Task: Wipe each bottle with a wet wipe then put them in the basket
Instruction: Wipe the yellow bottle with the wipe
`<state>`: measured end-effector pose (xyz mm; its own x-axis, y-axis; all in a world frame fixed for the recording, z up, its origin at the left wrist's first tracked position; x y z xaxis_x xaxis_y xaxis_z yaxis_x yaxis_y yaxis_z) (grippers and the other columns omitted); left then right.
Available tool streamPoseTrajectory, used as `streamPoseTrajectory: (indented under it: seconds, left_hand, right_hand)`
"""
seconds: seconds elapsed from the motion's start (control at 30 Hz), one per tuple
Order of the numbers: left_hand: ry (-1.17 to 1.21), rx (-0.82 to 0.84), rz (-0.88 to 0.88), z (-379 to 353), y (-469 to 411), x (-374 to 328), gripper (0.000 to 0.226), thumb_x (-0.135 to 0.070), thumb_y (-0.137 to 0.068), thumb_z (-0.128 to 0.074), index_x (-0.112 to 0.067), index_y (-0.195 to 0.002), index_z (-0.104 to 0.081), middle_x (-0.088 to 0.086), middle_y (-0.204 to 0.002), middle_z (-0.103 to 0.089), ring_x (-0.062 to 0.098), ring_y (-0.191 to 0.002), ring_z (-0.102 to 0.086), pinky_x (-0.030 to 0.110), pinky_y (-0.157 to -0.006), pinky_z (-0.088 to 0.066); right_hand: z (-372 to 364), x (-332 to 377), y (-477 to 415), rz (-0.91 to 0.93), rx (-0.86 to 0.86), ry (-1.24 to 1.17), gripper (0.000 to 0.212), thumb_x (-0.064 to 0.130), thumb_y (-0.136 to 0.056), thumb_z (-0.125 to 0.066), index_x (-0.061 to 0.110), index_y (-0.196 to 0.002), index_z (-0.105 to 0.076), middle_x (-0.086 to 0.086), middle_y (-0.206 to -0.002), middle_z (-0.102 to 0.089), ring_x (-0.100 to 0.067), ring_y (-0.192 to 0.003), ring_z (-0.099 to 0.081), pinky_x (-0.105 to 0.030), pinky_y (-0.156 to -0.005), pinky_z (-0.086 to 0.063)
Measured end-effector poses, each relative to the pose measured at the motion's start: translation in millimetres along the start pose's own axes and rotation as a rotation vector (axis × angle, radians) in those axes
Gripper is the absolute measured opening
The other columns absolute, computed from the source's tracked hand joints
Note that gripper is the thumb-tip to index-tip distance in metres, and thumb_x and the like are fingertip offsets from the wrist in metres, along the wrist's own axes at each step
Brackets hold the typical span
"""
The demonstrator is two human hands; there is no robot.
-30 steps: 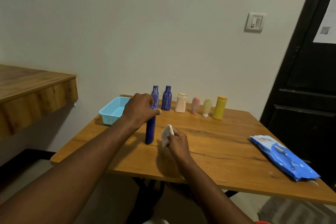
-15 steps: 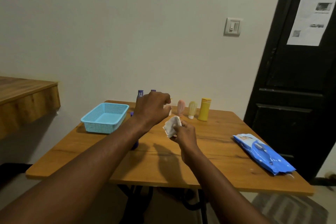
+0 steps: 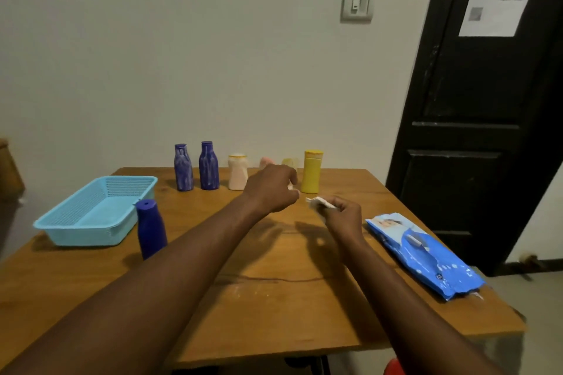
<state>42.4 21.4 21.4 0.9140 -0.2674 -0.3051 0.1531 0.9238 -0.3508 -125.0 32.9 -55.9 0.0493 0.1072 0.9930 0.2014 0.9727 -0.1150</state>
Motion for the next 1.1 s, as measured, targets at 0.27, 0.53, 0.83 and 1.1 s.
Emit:
streamPoseTrajectory:
  seconds: [0.27,0.53,0.83,1.1]
  left_hand:
    - [0.08,-0.088,0.003,-32,-95,0,0.022,-0.041,-0.083,-0.06,-0.033,-0.102,-0.068,-0.011,-0.117,-0.067,0.016,-0.107,-0.061,0.046,-0.093,-0.048]
    - [0.06,-0.002,-0.058,-48,-172,6,0.031,-0.026,-0.097,-0.054,-0.019,-0.124,-0.067,0.0,-0.133,-0.064,0.022,-0.124,-0.056,0.043,-0.104,-0.046]
    - [0.139,0.002,-0.056,-64,-182,8,0.028,-0.017,-0.095,-0.061,-0.01,-0.12,-0.071,0.007,-0.126,-0.068,0.022,-0.113,-0.062,0.026,-0.088,-0.043]
    - [0.257,-0.089,-0.055,-44,-138,-6,0.021,-0.02,-0.092,-0.068,-0.01,-0.108,-0.078,0.006,-0.108,-0.074,0.018,-0.098,-0.066,0.031,-0.083,-0.052]
  right_hand:
    - [15,-44,-72,-0.087,-0.09,-0.056,0.024,0.008,-0.091,-0.072,0.03,-0.082,-0.072,-0.002,-0.091,-0.076,-0.023,-0.09,-0.071,-0.046,-0.08,-0.061]
    - [6,-60,-93,0.055,-0.061,-0.035,0.018,0.01,-0.089,-0.072,0.026,-0.089,-0.078,0.005,-0.085,-0.078,-0.013,-0.083,-0.07,-0.041,-0.077,-0.059]
    - [3,-65,-97,0.113,-0.013,-0.029,0.017,0.009,-0.091,-0.069,0.022,-0.095,-0.079,0.008,-0.086,-0.077,-0.015,-0.087,-0.072,-0.039,-0.081,-0.059]
    - [16,-59,-81,0.09,-0.072,-0.016,0.024,0.009,-0.091,-0.069,0.03,-0.083,-0.074,0.003,-0.086,-0.077,-0.02,-0.09,-0.071,-0.042,-0.082,-0.059]
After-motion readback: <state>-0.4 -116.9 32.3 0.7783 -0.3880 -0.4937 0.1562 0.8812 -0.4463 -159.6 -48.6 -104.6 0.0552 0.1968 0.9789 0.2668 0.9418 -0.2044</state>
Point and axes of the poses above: each hand's wrist, its own y-axis away from the middle knuckle, its own z-axis out of the back of the hand, x = y × z, the point moved 7 cm from there along -y, towards the middle knuckle
